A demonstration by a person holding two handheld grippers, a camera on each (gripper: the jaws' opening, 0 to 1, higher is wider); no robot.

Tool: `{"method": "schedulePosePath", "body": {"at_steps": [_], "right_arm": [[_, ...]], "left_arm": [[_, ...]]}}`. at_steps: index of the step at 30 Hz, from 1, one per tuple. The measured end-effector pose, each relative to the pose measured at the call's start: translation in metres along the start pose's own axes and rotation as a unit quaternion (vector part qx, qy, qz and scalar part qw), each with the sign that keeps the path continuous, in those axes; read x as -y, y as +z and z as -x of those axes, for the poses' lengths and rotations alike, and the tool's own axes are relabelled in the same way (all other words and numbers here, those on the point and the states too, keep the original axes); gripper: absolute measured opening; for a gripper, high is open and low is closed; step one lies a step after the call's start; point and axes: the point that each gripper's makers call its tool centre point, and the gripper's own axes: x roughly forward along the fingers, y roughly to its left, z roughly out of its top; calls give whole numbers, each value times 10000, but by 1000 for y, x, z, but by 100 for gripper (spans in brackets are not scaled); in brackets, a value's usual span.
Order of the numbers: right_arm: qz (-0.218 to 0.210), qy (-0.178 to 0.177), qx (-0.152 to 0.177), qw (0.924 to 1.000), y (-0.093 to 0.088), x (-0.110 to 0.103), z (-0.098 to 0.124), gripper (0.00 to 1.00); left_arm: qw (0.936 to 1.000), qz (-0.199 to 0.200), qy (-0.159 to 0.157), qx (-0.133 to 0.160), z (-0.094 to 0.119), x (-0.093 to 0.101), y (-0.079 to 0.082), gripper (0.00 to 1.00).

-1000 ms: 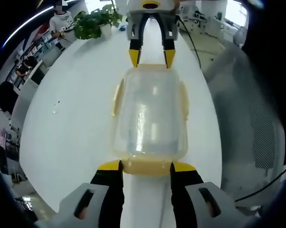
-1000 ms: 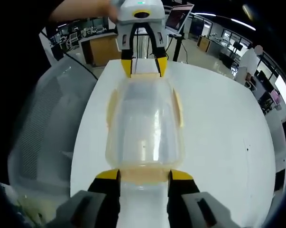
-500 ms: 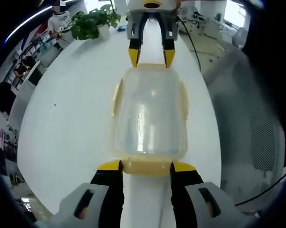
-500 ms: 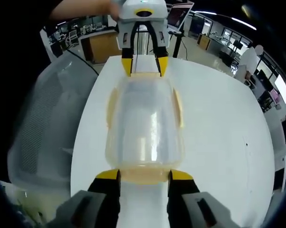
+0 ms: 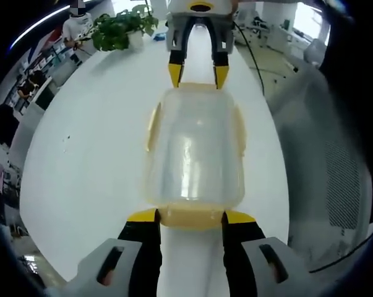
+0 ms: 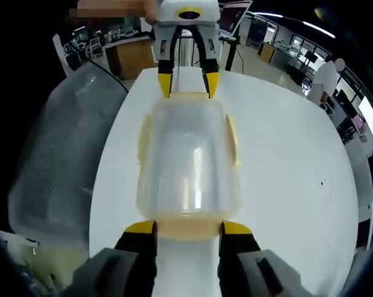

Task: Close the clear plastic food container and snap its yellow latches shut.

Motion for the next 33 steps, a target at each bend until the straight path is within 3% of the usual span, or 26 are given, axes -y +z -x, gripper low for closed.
{"method": "schedulePosePath", "body": {"at_steps": [15,33], "right_arm": [[-78,69,-18,9999,-8,-2,-12,36],[-70,124,-86,9999,-7,-1,-14,36]], "left_arm": [[9998,-46,-80,-175,-15,0,-6,35],[9997,20,-241,38,-18,0,-9,35]]}}
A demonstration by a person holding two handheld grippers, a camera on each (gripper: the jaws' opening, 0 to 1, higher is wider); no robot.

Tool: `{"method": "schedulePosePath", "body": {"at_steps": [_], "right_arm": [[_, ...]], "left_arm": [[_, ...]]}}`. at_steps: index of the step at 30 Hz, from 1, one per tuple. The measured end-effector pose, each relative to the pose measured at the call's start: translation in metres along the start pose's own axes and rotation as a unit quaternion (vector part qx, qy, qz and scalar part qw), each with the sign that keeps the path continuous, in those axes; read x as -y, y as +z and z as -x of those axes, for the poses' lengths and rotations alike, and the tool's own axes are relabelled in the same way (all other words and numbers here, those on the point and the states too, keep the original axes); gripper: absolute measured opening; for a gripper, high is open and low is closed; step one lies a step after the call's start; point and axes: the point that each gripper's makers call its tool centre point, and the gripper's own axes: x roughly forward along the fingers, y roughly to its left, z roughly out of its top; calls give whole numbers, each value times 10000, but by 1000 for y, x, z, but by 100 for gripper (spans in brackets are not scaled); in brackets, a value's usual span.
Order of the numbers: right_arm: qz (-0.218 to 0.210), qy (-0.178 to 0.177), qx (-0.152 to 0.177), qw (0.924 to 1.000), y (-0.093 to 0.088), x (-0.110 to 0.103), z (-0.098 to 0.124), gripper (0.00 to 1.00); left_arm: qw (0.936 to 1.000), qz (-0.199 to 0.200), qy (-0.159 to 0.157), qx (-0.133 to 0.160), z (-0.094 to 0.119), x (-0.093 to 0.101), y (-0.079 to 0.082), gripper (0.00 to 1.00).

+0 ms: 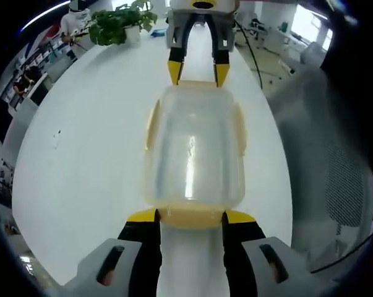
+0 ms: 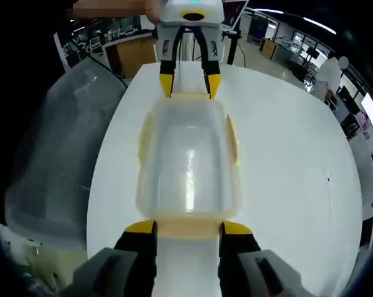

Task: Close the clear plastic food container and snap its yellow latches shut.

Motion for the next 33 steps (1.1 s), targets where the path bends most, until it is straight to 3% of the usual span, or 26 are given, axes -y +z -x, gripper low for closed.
{"method": "schedulePosePath", "body": {"at_steps": [20,23,27,33], "right_arm": [[49,105,128,9999,0,4,0,38],[-11,138,161,9998,-3,6,2,43],[-55,127,254,9996,-3,7,7,42],[-170,111,614,9979,9,6,18,39]], "left_arm": [[9997,-130,-90,178,-1,2,-6,37],[9997,-85,-157,187,-1,2,-10,40],[9997,1,-154,208,2,3,-15,40],[9985,261,-64,483,11,0,-10,41]]}}
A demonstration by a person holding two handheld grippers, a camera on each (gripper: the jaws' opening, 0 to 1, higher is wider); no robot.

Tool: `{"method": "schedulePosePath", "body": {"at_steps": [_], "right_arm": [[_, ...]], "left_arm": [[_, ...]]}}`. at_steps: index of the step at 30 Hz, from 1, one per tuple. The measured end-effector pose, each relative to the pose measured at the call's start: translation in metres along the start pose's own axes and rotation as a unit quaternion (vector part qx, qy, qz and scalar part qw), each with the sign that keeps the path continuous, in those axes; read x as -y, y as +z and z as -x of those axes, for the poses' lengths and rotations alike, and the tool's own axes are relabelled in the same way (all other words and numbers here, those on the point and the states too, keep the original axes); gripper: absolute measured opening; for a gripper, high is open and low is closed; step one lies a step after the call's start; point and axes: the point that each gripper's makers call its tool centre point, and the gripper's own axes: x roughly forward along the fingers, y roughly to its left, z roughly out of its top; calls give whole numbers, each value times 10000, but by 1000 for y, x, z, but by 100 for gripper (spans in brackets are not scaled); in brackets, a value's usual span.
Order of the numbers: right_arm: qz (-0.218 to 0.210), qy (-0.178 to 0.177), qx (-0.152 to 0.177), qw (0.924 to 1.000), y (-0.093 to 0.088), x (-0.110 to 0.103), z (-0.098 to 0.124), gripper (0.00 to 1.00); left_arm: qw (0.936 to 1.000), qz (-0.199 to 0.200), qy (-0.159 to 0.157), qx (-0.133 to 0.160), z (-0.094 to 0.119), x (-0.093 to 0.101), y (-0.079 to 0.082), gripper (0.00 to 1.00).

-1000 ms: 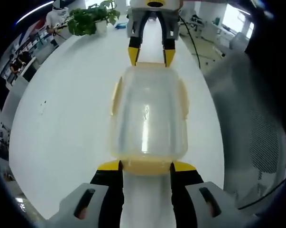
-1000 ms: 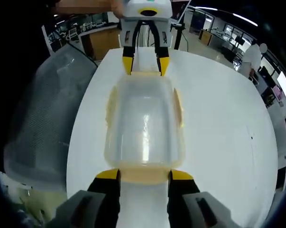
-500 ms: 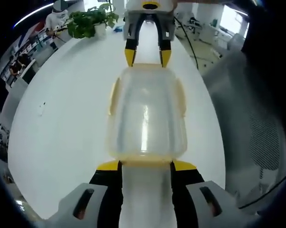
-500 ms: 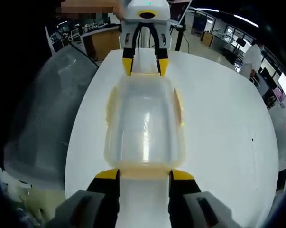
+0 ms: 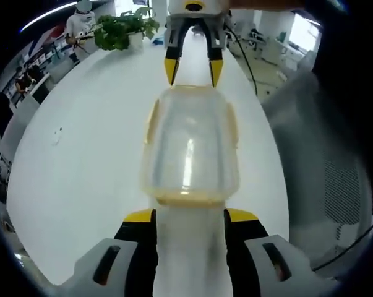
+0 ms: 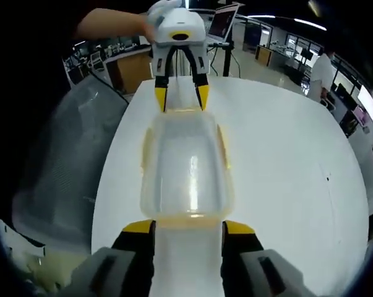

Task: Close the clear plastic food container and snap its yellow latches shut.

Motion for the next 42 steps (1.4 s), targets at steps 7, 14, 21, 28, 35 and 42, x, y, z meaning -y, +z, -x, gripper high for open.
{"method": "schedulePosePath", "body": {"at_steps": [7,14,21,28,35,42], "right_arm": [[-39,-95,309,9995,8,4,4,38],[-67,-150,523,9985,18,5,4,35],[-25,-165,645,9978,31,4,-1,29],[103,-79,717,9973,53,2,-12,29],[179,-36,756,9970,67,0,-24,28],[148,-44,815,9966,71,0,-26,28]], "left_arm": [[9987,295,153,392,11,-5,7,37],[9951,520,171,825,16,-4,25,33],[9934,515,109,1017,5,0,39,32],[9933,468,63,1054,-5,1,54,30],[9922,444,64,1159,-11,0,66,30],[9921,372,-4,1196,-20,4,77,30]]}}
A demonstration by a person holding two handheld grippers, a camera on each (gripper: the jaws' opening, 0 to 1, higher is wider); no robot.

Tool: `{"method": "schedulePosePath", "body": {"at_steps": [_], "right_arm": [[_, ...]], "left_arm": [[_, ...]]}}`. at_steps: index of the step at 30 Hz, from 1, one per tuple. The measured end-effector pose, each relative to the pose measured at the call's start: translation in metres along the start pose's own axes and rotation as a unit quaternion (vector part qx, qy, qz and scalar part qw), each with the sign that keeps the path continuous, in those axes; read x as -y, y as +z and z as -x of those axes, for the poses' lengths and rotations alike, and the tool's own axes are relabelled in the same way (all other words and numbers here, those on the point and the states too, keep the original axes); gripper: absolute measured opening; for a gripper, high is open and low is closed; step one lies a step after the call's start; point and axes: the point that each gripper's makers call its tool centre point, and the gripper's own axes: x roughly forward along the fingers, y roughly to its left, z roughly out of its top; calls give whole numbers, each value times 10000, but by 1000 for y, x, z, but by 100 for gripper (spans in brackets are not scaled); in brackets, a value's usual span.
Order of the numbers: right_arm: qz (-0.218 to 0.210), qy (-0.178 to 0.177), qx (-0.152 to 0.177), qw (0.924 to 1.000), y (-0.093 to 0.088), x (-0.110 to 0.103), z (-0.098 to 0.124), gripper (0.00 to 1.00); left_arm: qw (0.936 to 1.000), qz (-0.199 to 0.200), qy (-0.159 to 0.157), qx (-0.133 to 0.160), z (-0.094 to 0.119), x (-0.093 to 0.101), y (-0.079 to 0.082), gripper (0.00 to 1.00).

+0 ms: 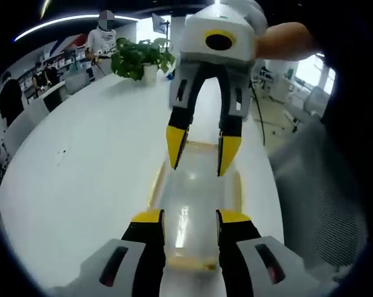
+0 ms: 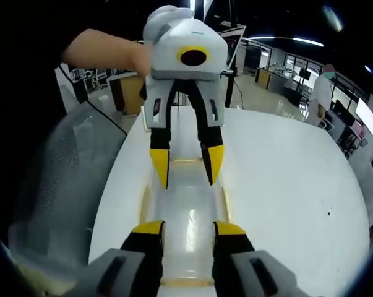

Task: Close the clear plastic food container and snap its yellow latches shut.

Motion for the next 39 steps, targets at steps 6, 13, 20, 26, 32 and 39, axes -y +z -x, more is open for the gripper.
{"method": "schedulePosePath", "body": {"at_steps": [6,13,20,26,32,39], "right_arm": [[-114,-38,55,9999,2,1,0,26],[-34,-80,38,10000,4,5,2,26],[9,10,8,10000,8,5,-2,27],[180,184,-61,9997,14,0,-12,31],[303,261,-106,9991,19,6,-17,34],[332,343,-231,9986,16,15,-19,40]], "left_arm": [[9998,-167,-60,6,-5,5,10,29],[9998,-200,-87,-32,-8,7,9,27],[9996,-219,-135,-67,-13,12,8,29],[9993,-330,-136,-94,-18,20,12,29],[9990,-405,-150,-126,-19,28,10,29],[9987,-508,35,-96,-17,30,9,32]]}}
